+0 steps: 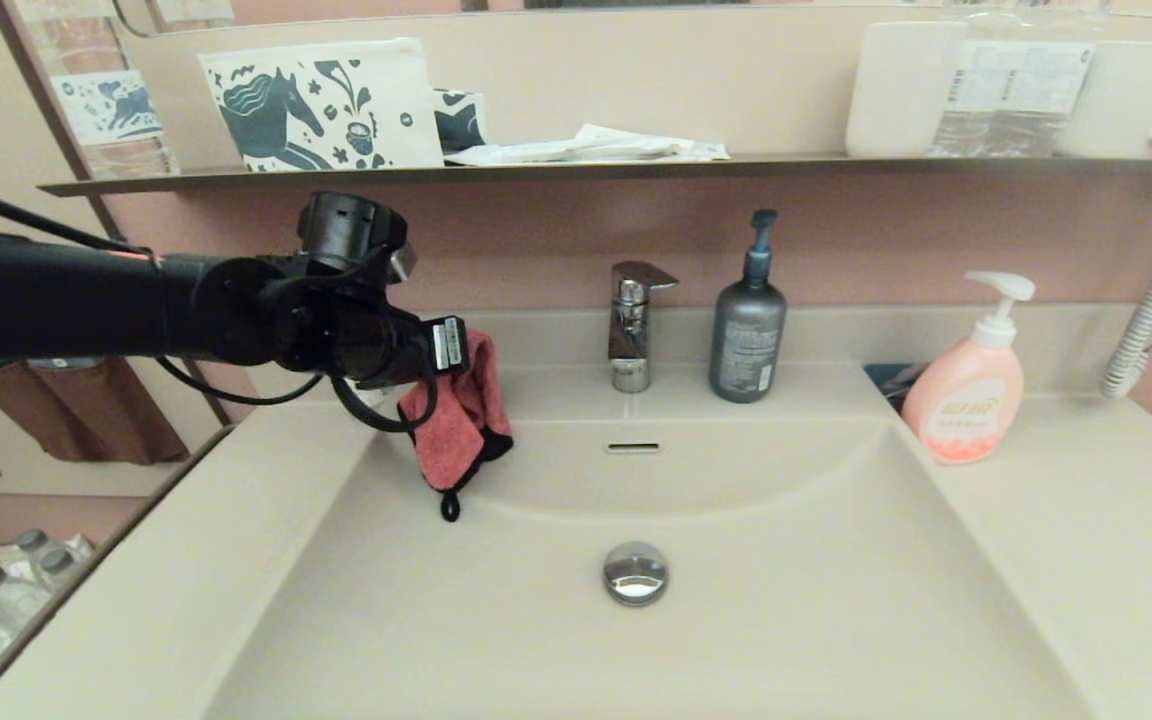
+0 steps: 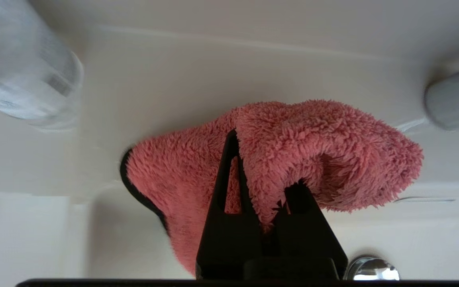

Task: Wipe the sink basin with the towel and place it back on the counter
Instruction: Wipe the sink

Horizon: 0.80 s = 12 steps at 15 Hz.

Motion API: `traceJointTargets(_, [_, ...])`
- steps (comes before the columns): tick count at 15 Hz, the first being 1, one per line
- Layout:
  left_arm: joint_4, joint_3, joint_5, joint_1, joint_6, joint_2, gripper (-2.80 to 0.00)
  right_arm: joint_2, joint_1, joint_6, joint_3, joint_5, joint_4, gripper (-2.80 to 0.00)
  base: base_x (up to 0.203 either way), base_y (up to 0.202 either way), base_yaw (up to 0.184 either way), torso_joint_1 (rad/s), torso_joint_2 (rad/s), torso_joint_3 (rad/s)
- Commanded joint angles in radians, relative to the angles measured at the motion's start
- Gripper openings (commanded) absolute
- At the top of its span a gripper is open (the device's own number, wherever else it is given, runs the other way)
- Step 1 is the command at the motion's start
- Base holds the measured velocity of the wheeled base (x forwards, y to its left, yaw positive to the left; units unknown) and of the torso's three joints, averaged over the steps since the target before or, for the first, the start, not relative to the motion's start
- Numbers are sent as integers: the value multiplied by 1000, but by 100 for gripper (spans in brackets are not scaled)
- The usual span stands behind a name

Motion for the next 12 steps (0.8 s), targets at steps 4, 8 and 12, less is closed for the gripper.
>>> traceJointTargets(4, [-128, 77, 26, -12, 7, 63, -280, 2, 0, 0, 0, 0, 0, -280, 0, 0, 0, 0, 0, 0])
traceJointTargets(8, [-225, 76, 28, -1, 66, 103, -280, 2, 0, 1, 0, 0, 0, -280, 0, 0, 0, 0, 0, 0])
traceJointTargets(12, [-294, 78, 29, 16, 107, 145, -280, 2, 0, 0, 0, 0, 0, -280, 0, 0, 0, 0, 0, 0])
